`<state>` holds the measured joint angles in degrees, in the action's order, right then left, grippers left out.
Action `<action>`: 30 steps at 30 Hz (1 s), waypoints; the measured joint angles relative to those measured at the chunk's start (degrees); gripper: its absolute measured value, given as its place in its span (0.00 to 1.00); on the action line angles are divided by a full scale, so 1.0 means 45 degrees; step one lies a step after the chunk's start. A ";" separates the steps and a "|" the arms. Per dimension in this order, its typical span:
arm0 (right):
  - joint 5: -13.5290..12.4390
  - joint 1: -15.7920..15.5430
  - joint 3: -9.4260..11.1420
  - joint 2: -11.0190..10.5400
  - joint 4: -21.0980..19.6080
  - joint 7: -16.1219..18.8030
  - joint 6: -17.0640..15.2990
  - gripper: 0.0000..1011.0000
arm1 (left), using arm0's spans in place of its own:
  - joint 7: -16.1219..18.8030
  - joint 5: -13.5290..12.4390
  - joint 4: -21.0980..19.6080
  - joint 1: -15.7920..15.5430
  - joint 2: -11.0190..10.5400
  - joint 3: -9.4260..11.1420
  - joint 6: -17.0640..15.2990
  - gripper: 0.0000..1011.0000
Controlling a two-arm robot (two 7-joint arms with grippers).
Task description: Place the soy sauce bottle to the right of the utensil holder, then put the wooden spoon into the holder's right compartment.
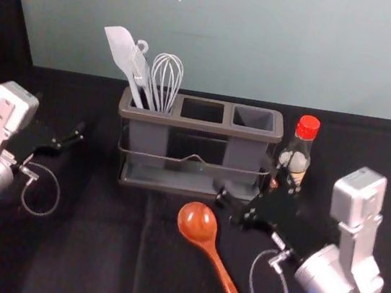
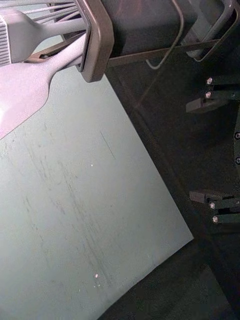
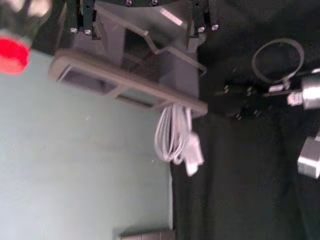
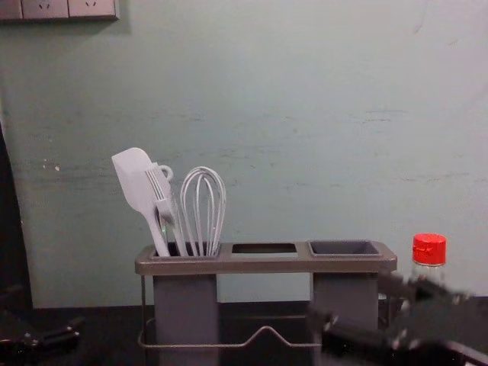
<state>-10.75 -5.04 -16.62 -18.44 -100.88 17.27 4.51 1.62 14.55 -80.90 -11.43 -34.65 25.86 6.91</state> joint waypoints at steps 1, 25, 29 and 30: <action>0.0014 -0.0105 -0.0114 0.0054 0.0078 0.0005 -0.0052 0.99 | 0.0000 -0.0001 0.0000 0.0000 0.0001 0.0000 0.0000 0.99; -0.0088 -0.0198 -0.0606 0.0349 0.0683 0.0226 -0.0241 0.99 | 0.0000 -0.0001 0.0000 0.0000 0.0000 0.0000 0.0000 0.99; -0.0084 -0.0203 -0.0596 0.0345 0.0664 0.0219 -0.0240 0.99 | 0.0000 -0.0001 0.0000 0.0000 0.0001 0.0000 0.0000 0.99; -0.0084 -0.0204 -0.0594 0.0344 0.0661 0.0218 -0.0240 0.99 | 0.0000 -0.0001 0.0000 0.0000 0.0001 -0.0001 0.0000 0.99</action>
<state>-11.12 -5.95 -19.29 -16.89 -97.91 18.25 3.43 1.62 14.55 -80.90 -11.43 -34.65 25.86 6.90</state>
